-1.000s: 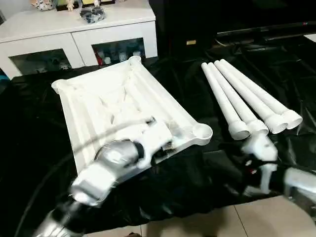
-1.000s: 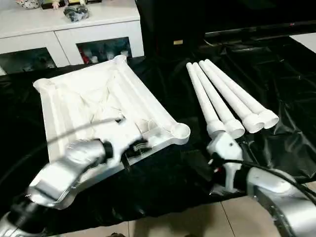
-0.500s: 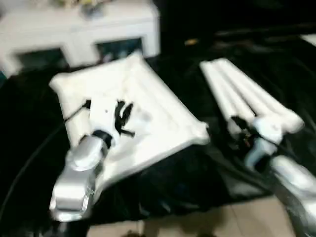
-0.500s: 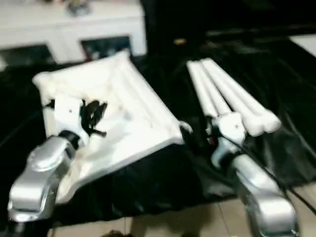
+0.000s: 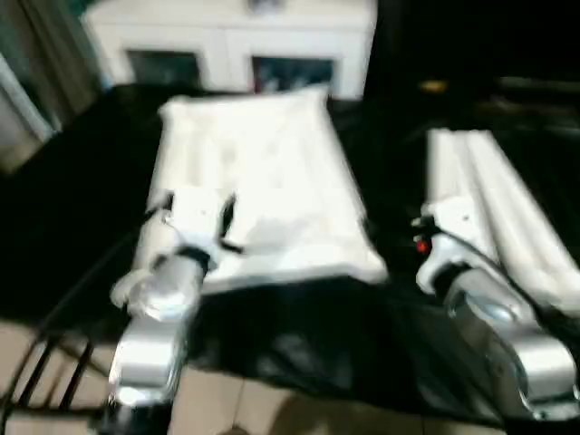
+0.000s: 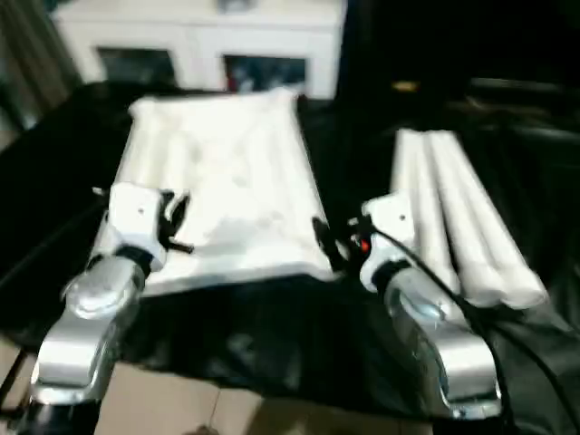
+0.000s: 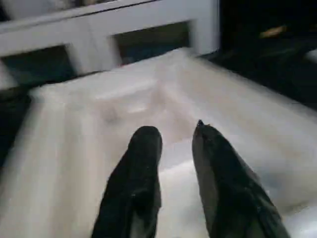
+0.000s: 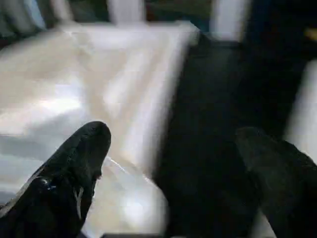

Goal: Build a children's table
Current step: Move table base, then pick table leg

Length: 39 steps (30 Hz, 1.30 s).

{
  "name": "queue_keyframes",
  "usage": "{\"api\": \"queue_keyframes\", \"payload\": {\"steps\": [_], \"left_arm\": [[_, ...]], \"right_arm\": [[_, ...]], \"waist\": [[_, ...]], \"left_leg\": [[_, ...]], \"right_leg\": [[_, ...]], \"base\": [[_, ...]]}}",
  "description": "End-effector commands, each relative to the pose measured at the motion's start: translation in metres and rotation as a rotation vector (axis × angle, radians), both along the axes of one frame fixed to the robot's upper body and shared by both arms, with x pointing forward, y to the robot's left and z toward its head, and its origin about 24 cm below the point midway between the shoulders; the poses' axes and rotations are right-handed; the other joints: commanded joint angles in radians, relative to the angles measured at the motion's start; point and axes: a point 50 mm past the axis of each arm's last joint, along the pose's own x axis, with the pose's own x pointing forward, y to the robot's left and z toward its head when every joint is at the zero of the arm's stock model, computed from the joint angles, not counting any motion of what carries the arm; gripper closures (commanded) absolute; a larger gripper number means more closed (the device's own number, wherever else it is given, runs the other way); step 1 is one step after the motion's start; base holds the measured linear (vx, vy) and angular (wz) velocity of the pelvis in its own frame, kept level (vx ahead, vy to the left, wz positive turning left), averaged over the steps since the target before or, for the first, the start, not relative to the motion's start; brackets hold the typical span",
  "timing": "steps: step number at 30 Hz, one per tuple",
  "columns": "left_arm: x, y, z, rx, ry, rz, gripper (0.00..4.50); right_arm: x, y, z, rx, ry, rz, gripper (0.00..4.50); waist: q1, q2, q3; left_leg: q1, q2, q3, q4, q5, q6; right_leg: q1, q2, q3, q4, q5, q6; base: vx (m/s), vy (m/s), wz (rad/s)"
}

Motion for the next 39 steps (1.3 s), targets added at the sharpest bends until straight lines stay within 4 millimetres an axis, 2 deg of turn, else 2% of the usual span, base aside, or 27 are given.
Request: {"api": "queue_keyframes", "payload": {"steps": [1, 2, 3, 4, 5, 6, 8, 9, 10, 11, 13, 14, 15, 16, 18, 19, 21, 22, 24, 25, 26, 28, 29, 30, 32, 34, 39], "left_arm": [[0.001, 0.0, -0.003, -0.051, 0.029, -0.02, 2.91], [0.001, 0.0, -0.003, -0.051, 0.029, -0.02, 2.84], [0.001, 0.0, -0.003, -0.055, 0.036, -0.02, 2.79], [0.0, 0.0, -0.004, -0.055, 0.044, -0.025, 2.69], [0.0, -0.001, -0.005, -0.052, 0.049, -0.028, 2.58], [0.0, -0.001, -0.005, -0.052, 0.048, -0.028, 2.51], [0.0, -0.001, -0.005, -0.054, 0.046, -0.032, 2.45], [0.0, 0.0, -0.005, -0.056, 0.047, -0.028, 2.39], [0.001, 0.0, -0.005, -0.057, 0.049, -0.026, 2.19], [0.001, 0.0, -0.005, -0.057, 0.049, -0.026, 2.09], [0.001, 0.002, -0.007, -0.051, 0.064, -0.022, 1.98], [0.001, 0.002, -0.007, -0.056, 0.066, -0.026, 1.88], [0.001, 0.003, -0.008, -0.061, 0.067, -0.031, 1.75], [0.001, 0.003, -0.008, -0.061, 0.067, -0.031, 1.75], [0.001, 0.006, -0.009, -0.058, 0.08, -0.024, 1.58], [0.0, 0.008, -0.009, -0.056, 0.084, -0.021, 1.53], [0.0, 0.01, -0.009, -0.055, 0.086, -0.02, 1.27], [0.0, 0.011, -0.008, -0.052, 0.083, -0.014, 1.19], [-0.001, 0.012, -0.008, -0.058, 0.083, -0.01, 1.13], [-0.001, 0.012, -0.008, -0.058, 0.083, -0.01, 0.99], [-0.001, 0.012, -0.008, -0.06, 0.084, -0.009, 0.84], [-0.002, 0.013, -0.008, -0.063, 0.081, 0.002, 0.72], [-0.002, 0.012, -0.007, -0.065, 0.074, 0.0, 0.72], [-0.002, 0.012, -0.007, -0.065, 0.074, 0.0, 0.44], [-0.003, 0.009, -0.005, -0.066, 0.076, -0.046, 0.36], [-0.003, 0.007, -0.004, -0.063, 0.079, -0.071, 0.19], [0.001, 0.005, 0.003, -0.038, 0.062, -0.133, 0.08]], "right_arm": [[0.002, 0.004, 0.001, -0.002, 0.007, -0.019, 0.0], [0.002, 0.004, 0.001, -0.002, 0.007, -0.019, 0.0], [0.003, 0.004, 0.001, 0.021, 0.013, -0.033, 0.0], [0.004, 0.003, 0.002, 0.03, 0.015, -0.048, 0.0], [0.005, 0.003, 0.002, 0.038, 0.018, -0.053, 0.0], [0.005, 0.004, 0.002, 0.039, 0.019, -0.052, 0.0], [0.007, 0.005, 0.004, 0.046, 0.024, -0.047, 0.0], [0.008, 0.006, 0.005, 0.051, 0.028, -0.042, 0.0], [0.01, 0.007, 0.006, 0.048, 0.031, -0.041, 0.0], [0.01, 0.007, 0.006, 0.048, 0.031, -0.041, 0.0], [0.016, 0.007, 0.008, 0.042, 0.037, -0.038, 0.0], [0.018, 0.007, 0.009, 0.039, 0.039, -0.038, 0.0], [0.02, 0.007, 0.009, 0.036, 0.042, -0.038, 0.0], [0.02, 0.007, 0.009, 0.036, 0.042, -0.038, 0.0], [0.028, 0.006, 0.012, 0.048, 0.048, -0.032, 0.0], [0.032, 0.007, 0.014, 0.043, 0.049, -0.027, 0.0], [0.035, 0.007, 0.015, 0.039, 0.05, -0.024, 0.0], [0.036, 0.007, 0.017, 0.043, 0.049, -0.02, 0.0], [0.038, 0.009, 0.017, 0.056, 0.062, -0.012, 0.0], [0.038, 0.009, 0.017, 0.056, 0.063, -0.012, 0.0], [0.038, 0.009, 0.016, 0.059, 0.069, -0.009, 0.0], [0.04, 0.009, 0.014, 0.062, 0.086, -0.018, 0.0], [0.043, 0.009, 0.013, 0.061, 0.095, -0.027, 0.0], [0.043, 0.009, 0.013, 0.061, 0.095, -0.027, 0.0], [0.052, 0.008, 0.014, 0.067, 0.11, -0.047, 0.0], [0.057, 0.007, 0.015, 0.066, 0.121, -0.064, 0.0], [0.073, 0.0, 0.015, 0.059, 0.163, -0.128, 0.0]], "waist": [[0.001, -0.026, -0.038], [0.005, -0.013, -0.054], [0.001, -0.021, -0.061], [-0.001, -0.023, -0.061], [-0.001, -0.02, -0.061], [0.0, -0.014, -0.061], [0.001, -0.01, -0.059], [-0.002, -0.013, -0.057], [-0.005, -0.011, -0.056], [-0.005, -0.007, -0.055], [-0.009, -0.008, -0.055], [-0.009, -0.017, -0.055], [-0.007, -0.012, -0.057], [-0.007, -0.013, -0.059], [-0.006, -0.025, -0.06], [-0.006, -0.028, -0.062], [-0.005, -0.023, -0.063], [-0.005, -0.035, -0.064], [-0.001, -0.027, -0.067], [0.0, -0.032, -0.069], [0.002, -0.028, -0.07], [0.0, -0.032, -0.071], [0.001, -0.032, -0.07], [-0.001, -0.034, -0.069], [0.0, -0.034, -0.067], [0.0, -0.038, -0.065], [0.0, -0.035, -0.068]], "left_leg": [[-0.021, 0.006, 0.018, -0.123, -0.015, 0.073], [-0.006, 0.012, 0.023, -0.122, 0.0, 0.046], [-0.012, 0.014, 0.03, -0.13, 0.058, 0.031], [-0.016, 0.015, 0.038, -0.132, 0.106, 0.021], [-0.017, 0.016, 0.041, -0.136, 0.105, 0.009], [-0.016, 0.022, 0.052, -0.143, 0.063, -0.028], [-0.013, 0.027, 0.055, -0.153, 0.02, -0.049], [-0.009, 0.033, 0.059, -0.159, -0.02, -0.064], [-0.006, 0.039, 0.062, -0.165, -0.051, -0.076], [-0.004, 0.043, 0.061, -0.169, -0.067, -0.081], [-0.003, 0.048, 0.062, -0.176, -0.098, -0.092], [-0.002, 0.048, 0.065, -0.175, -0.108, -0.09], [0.002, 0.05, 0.068, -0.176, -0.115, -0.088], [0.001, 0.05, 0.069, -0.174, -0.102, -0.085], [-0.004, 0.05, 0.071, -0.173, -0.08, -0.077], [-0.007, 0.05, 0.07, -0.173, -0.065, -0.073], [-0.008, 0.05, 0.071, -0.171, -0.047, -0.073], [-0.01, 0.051, 0.074, -0.167, -0.024, -0.067], [-0.01, 0.052, 0.074, -0.166, 0.018, -0.063], [-0.011, 0.052, 0.074, -0.165, 0.034, -0.06], [-0.008, 0.054, 0.075, -0.166, 0.038, -0.06], [-0.01, 0.055, 0.077, -0.163, 0.061, -0.057], [-0.009, 0.056, 0.078, -0.164, 0.056, -0.056], [-0.01, 0.056, 0.079, -0.165, 0.039, -0.056], [-0.007, 0.057, 0.08, -0.166, 0.007, -0.057], [-0.004, 0.06, 0.083, -0.169, -0.027, -0.066], [-0.003, 0.059, 0.082, -0.168, -0.018, -0.08]], "right_leg": [[0.083, 0.039, -0.043, -0.13, -0.322, -0.073], [0.082, 0.038, -0.041, -0.125, -0.31, -0.085], [0.088, 0.048, -0.039, -0.124, -0.223, -0.079], [0.083, 0.061, -0.04, -0.126, -0.121, -0.087], [0.081, 0.065, -0.04, -0.127, -0.097, -0.098], [0.074, 0.078, -0.045, -0.129, -0.086, -0.129], [0.071, 0.083, -0.052, -0.133, -0.128, -0.148], [0.065, 0.088, -0.057, -0.134, -0.178, -0.166], [0.061, 0.092, -0.061, -0.136, -0.215, -0.178], [0.059, 0.092, -0.063, -0.135, -0.231, -0.183], [0.057, 0.096, -0.068, -0.136, -0.233, -0.181], [0.055, 0.096, -0.068, -0.139, -0.235, -0.178], [0.053, 0.096, -0.068, -0.137, -0.229, -0.18], [0.052, 0.096, -0.067, -0.135, -0.196, -0.186], [0.057, 0.095, -0.067, -0.132, -0.158, -0.195], [0.06, 0.095, -0.069, -0.128, -0.149, -0.2], [0.059, 0.092, -0.07, -0.127, -0.151, -0.202], [0.06, 0.093, -0.07, -0.127, -0.129, -0.202], [0.062, 0.092, -0.071, -0.121, -0.082, -0.211], [0.065, 0.093, -0.072, -0.116, -0.053, -0.22], [0.063, 0.093, -0.072, -0.115, -0.041, -0.226], [0.065, 0.095, -0.074, -0.111, 0.015, -0.244], [0.065, 0.095, -0.074, -0.111, 0.014, -0.247], [0.065, 0.094, -0.075, -0.112, -0.003, -0.253], [0.062, 0.093, -0.074, -0.115, -0.044, -0.254], [0.058, 0.092, -0.074, -0.119, -0.097, -0.244], [0.057, 0.094, -0.074, -0.114, -0.07, -0.244]], "base": [[-0.136, -0.038, -0.1], [-0.136, -0.038, -0.1], [-0.058, -0.177, -0.06], [-0.051, -0.149, 0.01], [-0.051, -0.149, 0.01], [-0.043, -0.105, 0.03], [-0.047, -0.062, 0.06], [-0.056, -0.027, 0.09], [-0.053, 0.005, 0.09], [-0.053, 0.005, 0.09], [0.0, 0.0, 0.0], [0.0, 0.0, 0.0], [0.0, 0.0, 0.0], [0.0, 0.0, 0.0], [0.0, 0.0, 0.0], [0.0, 0.0, 0.0], [0.0, 0.0, 0.0], [0.0, 0.0, 0.0], [0.0, 0.0, 0.0], [0.0, 0.0, 0.0], [0.0, 0.0, 0.0], [0.0, 0.0, 0.0], [0.0, 0.0, 0.0], [0.0, 0.0, 0.0], [0.0, 0.0, 0.0], [0.0, 0.0, 0.0], [0.0, 0.0, 0.0]]}}
